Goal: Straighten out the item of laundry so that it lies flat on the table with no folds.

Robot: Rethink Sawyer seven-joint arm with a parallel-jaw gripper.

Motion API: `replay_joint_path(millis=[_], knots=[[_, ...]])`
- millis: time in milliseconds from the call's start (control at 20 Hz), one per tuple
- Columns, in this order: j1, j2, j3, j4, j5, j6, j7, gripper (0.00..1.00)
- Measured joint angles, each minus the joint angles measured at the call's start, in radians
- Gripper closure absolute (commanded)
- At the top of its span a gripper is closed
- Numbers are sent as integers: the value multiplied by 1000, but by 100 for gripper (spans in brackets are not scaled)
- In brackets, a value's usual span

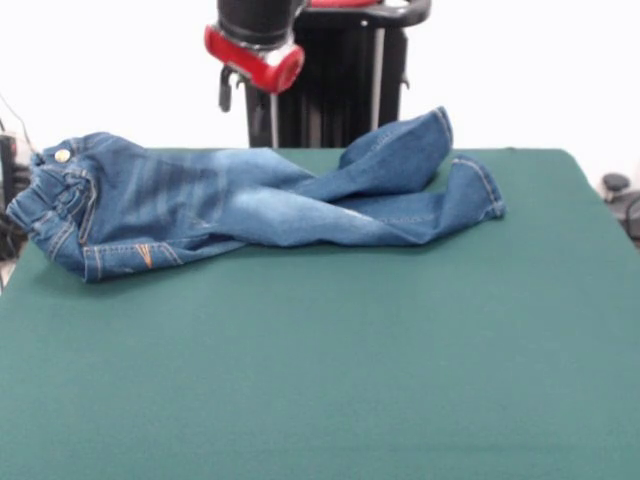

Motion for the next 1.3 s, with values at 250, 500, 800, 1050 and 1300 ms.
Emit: replay_joint_path(millis=[250,500,800,1050,1300], knots=[[1,80,-41,-41,0,-99,0,0],[3,158,-71,-64,0,-170,0,0],[13,244,-104,-96,1,-216,0,0],[42,321,-148,-131,2,-265,0,0],[60,375,-174,-144,2,-337,0,0]])
